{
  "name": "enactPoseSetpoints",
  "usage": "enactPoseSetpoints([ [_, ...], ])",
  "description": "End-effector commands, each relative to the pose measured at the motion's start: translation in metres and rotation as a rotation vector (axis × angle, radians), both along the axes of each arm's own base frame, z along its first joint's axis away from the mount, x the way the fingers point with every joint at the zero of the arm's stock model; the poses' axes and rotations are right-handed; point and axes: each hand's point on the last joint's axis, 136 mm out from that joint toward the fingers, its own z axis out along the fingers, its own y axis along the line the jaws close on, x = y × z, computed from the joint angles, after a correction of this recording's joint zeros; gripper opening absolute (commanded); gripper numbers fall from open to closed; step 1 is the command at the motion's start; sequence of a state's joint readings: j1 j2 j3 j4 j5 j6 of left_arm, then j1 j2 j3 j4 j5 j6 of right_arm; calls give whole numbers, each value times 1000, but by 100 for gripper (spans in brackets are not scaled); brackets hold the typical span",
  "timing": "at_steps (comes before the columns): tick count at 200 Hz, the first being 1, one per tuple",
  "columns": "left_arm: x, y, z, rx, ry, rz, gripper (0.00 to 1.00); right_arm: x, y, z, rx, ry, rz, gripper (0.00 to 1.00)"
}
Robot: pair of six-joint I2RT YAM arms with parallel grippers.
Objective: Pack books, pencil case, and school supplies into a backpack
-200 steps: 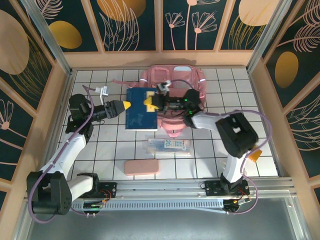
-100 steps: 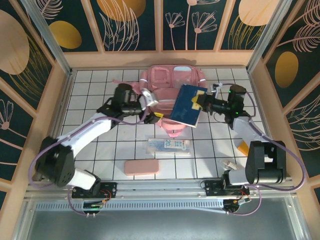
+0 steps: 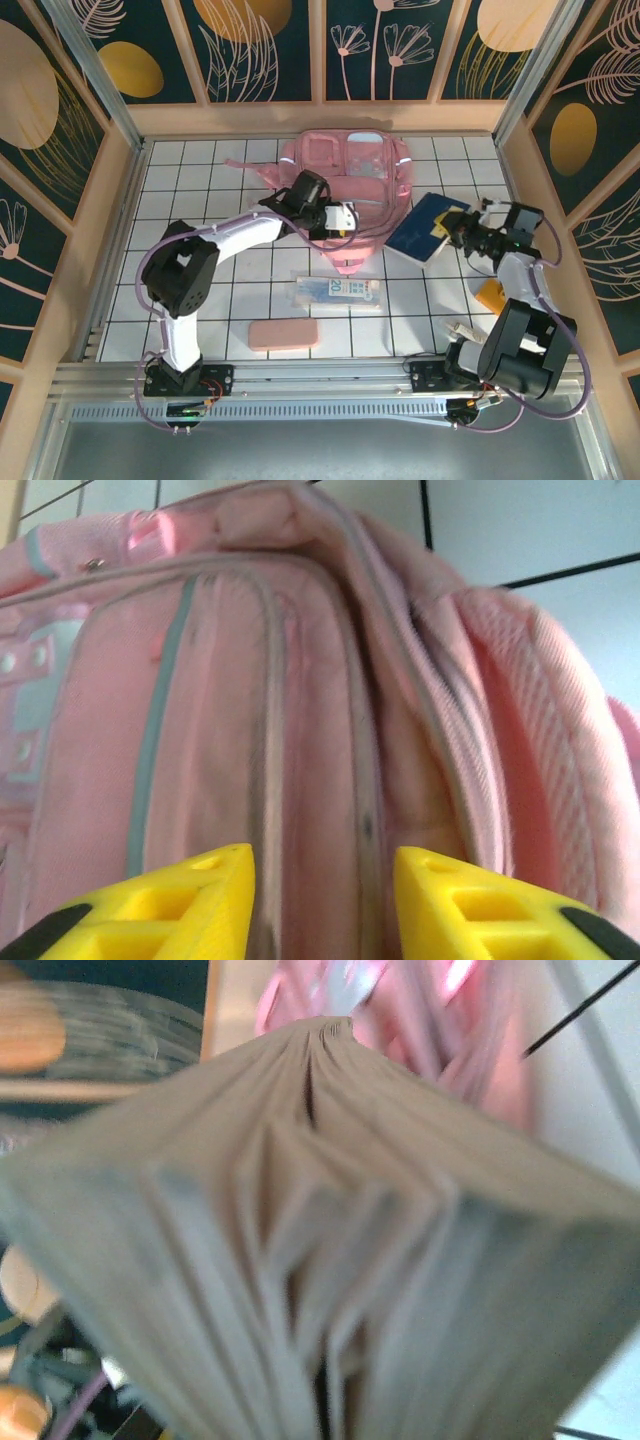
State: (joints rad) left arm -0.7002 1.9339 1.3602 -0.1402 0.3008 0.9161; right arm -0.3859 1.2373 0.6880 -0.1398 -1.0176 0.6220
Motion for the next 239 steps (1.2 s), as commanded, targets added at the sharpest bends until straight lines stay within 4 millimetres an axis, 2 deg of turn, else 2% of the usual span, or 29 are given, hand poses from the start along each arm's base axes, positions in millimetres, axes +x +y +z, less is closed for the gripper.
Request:
enactPoseSetpoints([
  [1, -15, -27, 5, 2, 0, -72, 43, 3, -38, 6, -49, 29, -196, 0],
  [18, -15, -42, 4, -17, 29, -61, 42, 3, -62, 9, -71, 34, -323, 0],
  [34, -9, -52, 7, -41, 54, -16, 42, 5, -73, 16, -109, 14, -381, 0],
  [55, -11, -61, -1, -18, 92, -12, 42, 7, -75, 20, -125, 7, -377, 0],
  [81, -12, -59, -17, 36, 132, -2, 39, 8, -74, 22, -130, 5, -362, 0],
  [97, -20, -57, -23, 57, 167, -26, 38, 8, -75, 22, -148, 2, -361, 0],
  [126, -40, -59, -26, 51, 257, -99, 47, 8, -69, 23, -155, -8, -326, 0],
  [139, -33, -57, -30, 68, 240, -60, 46, 8, -66, 20, -158, -1, -311, 0],
  [156, -15, -53, -38, 106, 191, 15, 31, 7, -62, 19, -166, -2, -293, 0],
  [165, -7, -52, -41, 126, 174, 46, 27, 7, -60, 19, -167, -2, -286, 0],
  [204, 12, -54, -32, 121, 136, 122, 17, 7, -54, 21, -180, -10, -256, 0],
  [213, 17, -53, -31, 124, 127, 150, 17, 7, -53, 22, -181, -13, -252, 0],
  [224, 22, -52, -30, 129, 123, 180, 26, 8, -51, 23, -182, -17, -244, 0],
  [239, 24, -52, -25, 124, 135, 193, 32, 8, -48, 22, -186, -17, -233, 0],
])
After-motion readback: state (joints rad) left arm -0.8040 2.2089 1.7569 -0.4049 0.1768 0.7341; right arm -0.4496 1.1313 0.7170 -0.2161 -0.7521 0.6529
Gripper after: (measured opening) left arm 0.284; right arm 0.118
